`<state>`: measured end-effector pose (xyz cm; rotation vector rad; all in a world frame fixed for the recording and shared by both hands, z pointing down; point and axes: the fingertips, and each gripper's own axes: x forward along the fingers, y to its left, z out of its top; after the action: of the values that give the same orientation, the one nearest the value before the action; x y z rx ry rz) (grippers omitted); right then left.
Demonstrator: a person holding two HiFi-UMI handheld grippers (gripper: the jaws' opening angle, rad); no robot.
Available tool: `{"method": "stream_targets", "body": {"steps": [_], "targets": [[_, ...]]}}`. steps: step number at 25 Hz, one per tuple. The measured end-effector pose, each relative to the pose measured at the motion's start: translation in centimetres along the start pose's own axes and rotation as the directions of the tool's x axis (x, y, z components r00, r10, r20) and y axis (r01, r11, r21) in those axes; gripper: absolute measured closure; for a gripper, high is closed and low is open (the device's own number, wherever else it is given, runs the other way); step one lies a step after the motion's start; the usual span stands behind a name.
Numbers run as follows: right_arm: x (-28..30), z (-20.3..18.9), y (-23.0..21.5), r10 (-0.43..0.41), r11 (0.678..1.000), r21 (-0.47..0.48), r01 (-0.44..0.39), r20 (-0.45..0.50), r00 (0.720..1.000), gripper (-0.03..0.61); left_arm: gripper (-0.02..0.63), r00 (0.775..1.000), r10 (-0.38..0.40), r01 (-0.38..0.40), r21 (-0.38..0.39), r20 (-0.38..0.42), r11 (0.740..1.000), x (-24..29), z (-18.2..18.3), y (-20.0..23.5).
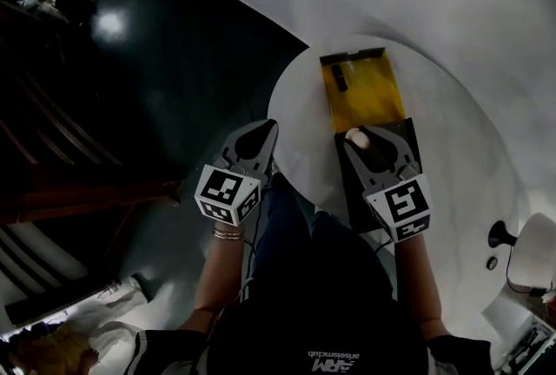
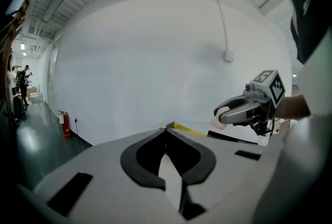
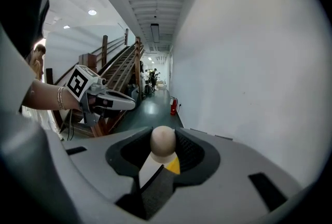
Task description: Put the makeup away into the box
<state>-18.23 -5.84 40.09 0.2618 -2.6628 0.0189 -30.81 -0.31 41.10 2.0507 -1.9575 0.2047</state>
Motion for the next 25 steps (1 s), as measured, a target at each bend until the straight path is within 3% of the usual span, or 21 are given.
{"method": "stream_targets", "body": {"steps": [11, 25], "targets": [[3.0, 0.5, -3.8, -0.139, 0.984, 0.108, 0.142, -0.036, 0.990, 0.434, 0.597, 0.984, -0.169, 0.172, 0.038, -0.059, 0.984, 6.0, 1.6, 3.0], [6.3, 0.9, -6.8, -0.316, 0.912, 0.237, 0.335, -0.113, 0.942, 0.434, 0.597, 0.914, -0.382, 0.391, 0.046, -0.141, 0.919, 12.3, 2.8, 6.2]]}}
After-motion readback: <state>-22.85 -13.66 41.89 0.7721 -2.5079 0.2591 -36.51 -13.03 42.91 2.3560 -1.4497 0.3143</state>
